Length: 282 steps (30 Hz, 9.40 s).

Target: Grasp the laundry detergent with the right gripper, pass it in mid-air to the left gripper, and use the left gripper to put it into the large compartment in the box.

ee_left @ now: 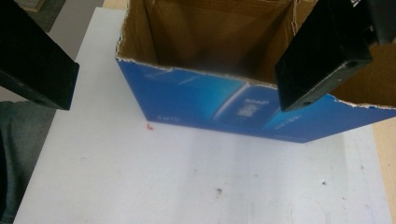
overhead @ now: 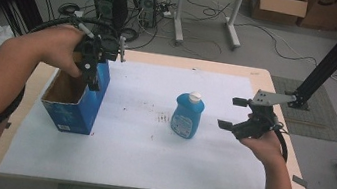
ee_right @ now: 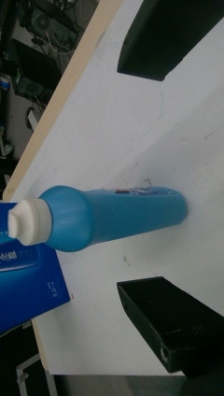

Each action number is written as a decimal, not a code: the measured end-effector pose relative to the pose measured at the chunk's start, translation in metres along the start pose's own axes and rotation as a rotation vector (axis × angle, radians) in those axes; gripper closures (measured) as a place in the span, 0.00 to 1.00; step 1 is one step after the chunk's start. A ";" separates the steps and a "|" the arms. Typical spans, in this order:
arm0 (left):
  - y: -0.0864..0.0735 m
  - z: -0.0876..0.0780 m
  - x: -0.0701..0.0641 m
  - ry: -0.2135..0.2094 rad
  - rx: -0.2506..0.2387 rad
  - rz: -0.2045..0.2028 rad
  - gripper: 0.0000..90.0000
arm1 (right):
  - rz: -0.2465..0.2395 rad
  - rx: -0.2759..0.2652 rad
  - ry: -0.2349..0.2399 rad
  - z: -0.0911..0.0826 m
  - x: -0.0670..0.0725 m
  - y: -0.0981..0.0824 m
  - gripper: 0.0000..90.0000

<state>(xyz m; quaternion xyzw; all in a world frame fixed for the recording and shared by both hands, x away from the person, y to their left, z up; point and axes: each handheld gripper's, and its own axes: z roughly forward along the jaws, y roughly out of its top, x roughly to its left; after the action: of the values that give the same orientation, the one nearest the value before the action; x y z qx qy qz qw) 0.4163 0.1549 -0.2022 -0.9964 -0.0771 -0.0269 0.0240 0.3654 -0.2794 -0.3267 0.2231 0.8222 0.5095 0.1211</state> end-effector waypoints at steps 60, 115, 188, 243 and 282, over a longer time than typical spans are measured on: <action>-0.003 -0.003 -0.010 0.014 -0.010 0.009 0.00 | 0.071 -0.131 -0.127 0.131 0.029 -0.054 0.05; 0.003 0.007 -0.007 -0.002 -0.007 0.014 0.00 | 0.042 -0.143 -0.092 0.132 0.033 -0.062 0.46; 0.079 0.035 -0.089 -0.043 -0.080 0.219 0.00 | -0.204 -0.048 0.412 0.194 0.122 0.017 0.49; 0.076 0.044 -0.087 0.035 -0.036 0.193 0.32 | -0.175 -0.074 0.445 0.207 0.126 0.026 0.49; 0.083 0.035 -0.087 0.001 -0.003 0.133 0.43 | -0.203 -0.086 0.413 0.199 0.124 0.028 0.38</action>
<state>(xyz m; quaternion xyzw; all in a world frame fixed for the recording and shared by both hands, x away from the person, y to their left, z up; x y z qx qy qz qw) 0.3451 0.0619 -0.2453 -0.9993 -0.0105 -0.0257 0.0241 0.3490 -0.0519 -0.3876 0.0247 0.8252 0.5642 0.0102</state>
